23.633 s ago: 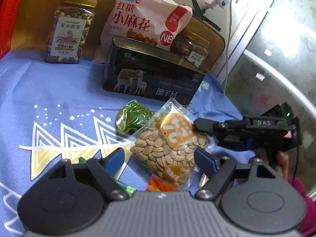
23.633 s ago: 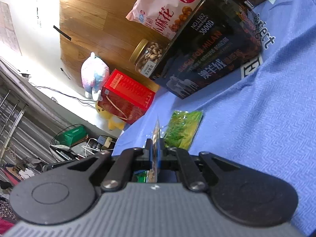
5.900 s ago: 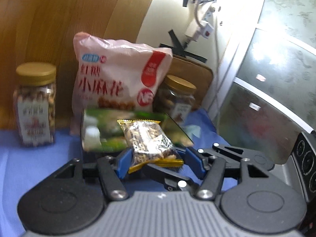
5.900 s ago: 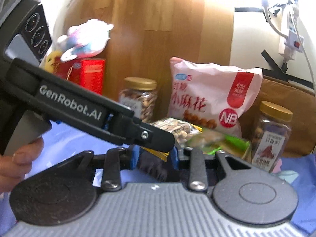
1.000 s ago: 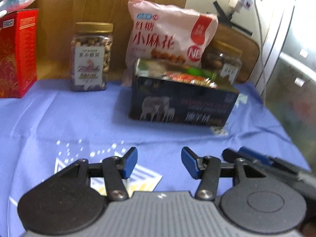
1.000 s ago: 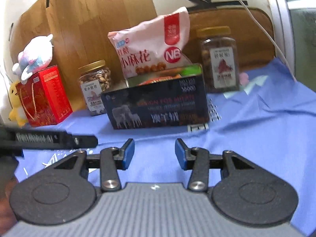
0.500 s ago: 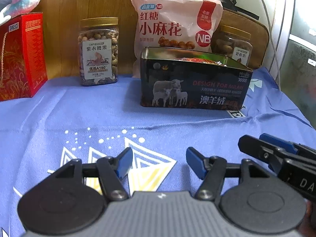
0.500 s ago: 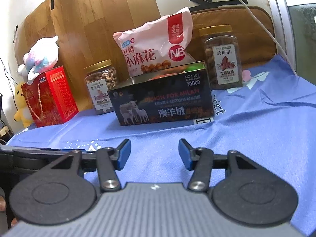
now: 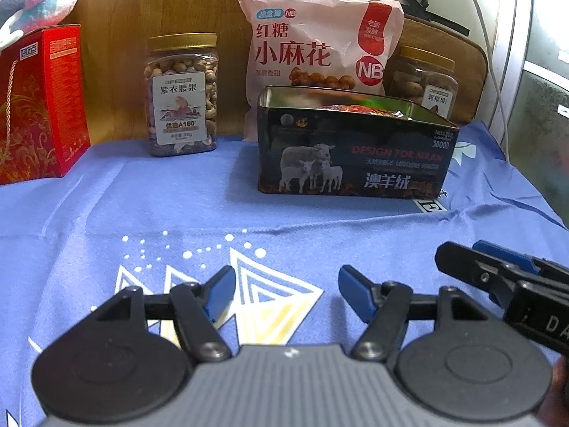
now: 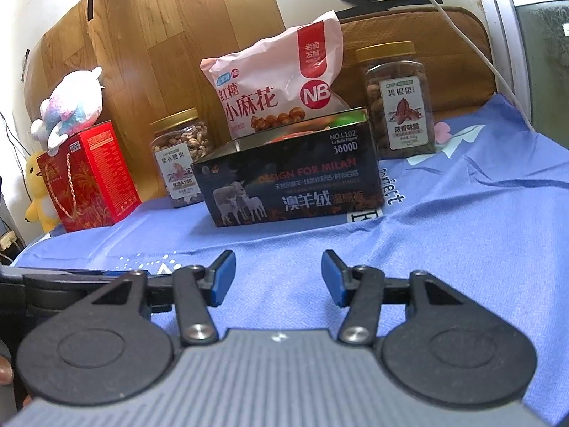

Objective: Organize snacks

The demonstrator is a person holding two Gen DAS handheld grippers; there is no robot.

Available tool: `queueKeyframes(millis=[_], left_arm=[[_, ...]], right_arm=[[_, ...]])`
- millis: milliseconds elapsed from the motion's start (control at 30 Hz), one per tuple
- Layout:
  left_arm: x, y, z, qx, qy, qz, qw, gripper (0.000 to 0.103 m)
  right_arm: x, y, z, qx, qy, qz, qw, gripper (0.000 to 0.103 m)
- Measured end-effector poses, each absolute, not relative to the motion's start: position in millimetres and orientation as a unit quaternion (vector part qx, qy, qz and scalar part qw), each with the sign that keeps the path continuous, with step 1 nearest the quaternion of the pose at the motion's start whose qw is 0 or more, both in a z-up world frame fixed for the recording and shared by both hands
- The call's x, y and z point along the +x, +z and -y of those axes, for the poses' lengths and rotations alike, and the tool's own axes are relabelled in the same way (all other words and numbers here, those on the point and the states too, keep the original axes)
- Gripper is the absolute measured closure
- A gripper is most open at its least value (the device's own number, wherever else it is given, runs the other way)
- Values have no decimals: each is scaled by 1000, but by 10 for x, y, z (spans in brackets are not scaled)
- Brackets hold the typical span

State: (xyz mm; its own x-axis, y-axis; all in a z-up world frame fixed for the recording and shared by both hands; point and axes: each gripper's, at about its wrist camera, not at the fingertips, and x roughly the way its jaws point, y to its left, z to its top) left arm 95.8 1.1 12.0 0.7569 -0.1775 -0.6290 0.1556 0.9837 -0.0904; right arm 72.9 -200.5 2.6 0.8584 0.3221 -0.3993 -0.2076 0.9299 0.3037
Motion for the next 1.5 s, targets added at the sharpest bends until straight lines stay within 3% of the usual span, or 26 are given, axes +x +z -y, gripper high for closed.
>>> queueKeyframes(millis=[133, 333, 467, 567, 633, 833, 1033, 1500], left_arm=[[947, 136, -20, -17, -87, -335, 938, 34], [868, 229, -18, -8, -72, -333, 940, 11], [812, 297, -53, -15, -62, -339, 939, 9], [767, 346, -74, -11, -50, -338, 940, 4], [730, 384, -79, -3, -39, -333, 942, 1], [662, 488, -127, 7, -20, -327, 945, 0], [603, 565, -159, 15, -11, -319, 948, 0], [508, 622, -12, 37, -25, -327, 944, 0]], right_arm=[[721, 61, 2046, 136, 134, -231, 954, 47], [666, 275, 2154, 156, 134, -220, 954, 39], [609, 440, 2233, 179, 138, -200, 954, 38], [577, 508, 2269, 197, 142, -193, 951, 26], [559, 534, 2269, 203, 145, -191, 949, 24], [520, 584, 2265, 218, 155, -194, 944, 23], [467, 622, 2249, 223, 163, -188, 942, 16], [446, 644, 2255, 230, 167, -189, 940, 14]])
